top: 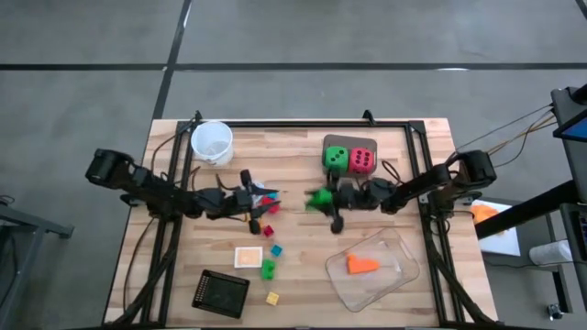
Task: Pick & Place Toys
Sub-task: Put the green game piece into the transparent bin
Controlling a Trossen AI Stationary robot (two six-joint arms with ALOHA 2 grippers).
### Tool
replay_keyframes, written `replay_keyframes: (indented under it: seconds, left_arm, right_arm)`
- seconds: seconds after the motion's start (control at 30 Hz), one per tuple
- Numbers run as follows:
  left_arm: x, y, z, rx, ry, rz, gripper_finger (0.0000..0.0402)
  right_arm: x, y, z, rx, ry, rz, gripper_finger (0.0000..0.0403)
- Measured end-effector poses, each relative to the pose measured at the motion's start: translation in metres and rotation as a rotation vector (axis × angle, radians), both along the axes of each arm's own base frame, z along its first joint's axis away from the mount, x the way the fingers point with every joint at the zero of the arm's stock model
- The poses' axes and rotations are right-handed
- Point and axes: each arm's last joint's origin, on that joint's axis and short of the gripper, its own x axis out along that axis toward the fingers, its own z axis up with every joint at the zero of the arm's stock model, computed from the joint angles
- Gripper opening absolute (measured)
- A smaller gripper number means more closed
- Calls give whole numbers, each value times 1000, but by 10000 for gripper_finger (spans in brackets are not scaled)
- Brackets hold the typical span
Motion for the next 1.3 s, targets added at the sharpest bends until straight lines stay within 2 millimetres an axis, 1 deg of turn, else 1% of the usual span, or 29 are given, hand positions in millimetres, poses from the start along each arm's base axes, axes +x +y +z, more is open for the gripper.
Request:
replay_keyframes:
  seconds: [0.07,0.17,0.33,0.43,0.5,0.63,0.73,0.83,0.93,1.07,1.17,1.3]
  left_arm:
    - [-7,0,-3,-2,7,-5,149]
    - [-13,0,-4,-9,5,-11,150]
    - [-16,1,-4,-14,7,-14,150]
    - [-15,1,-4,-9,13,-16,150]
    - [-15,1,-4,-8,17,-15,150]
    - [-15,0,-5,-7,20,-15,150]
    - [-15,1,-6,-3,29,-14,150]
    - [-15,1,-8,2,53,-13,150]
    - [-15,1,-11,8,83,-13,150]
    - [-15,1,-13,5,104,-13,150]
    - [-15,1,-13,6,111,-12,150]
    - [-15,1,-14,7,116,-12,150]
  right_arm:
    - [-6,12,1,-6,-7,98,121]
    - [-15,32,1,1,-1,217,121]
    - [-33,71,6,7,83,365,121]
    - [-46,92,13,-11,199,354,121]
    - [-55,105,22,-34,283,322,121]
    - [-72,126,36,-65,504,243,121]
    - [-83,136,40,-78,655,167,121]
    - [-87,145,38,-64,765,134,121]
    - [-89,151,28,-60,860,108,121]
    - [-89,152,12,-64,966,53,121]
    - [-89,153,0,-66,1012,24,121]
    - [-86,155,-9,-65,1040,10,121]
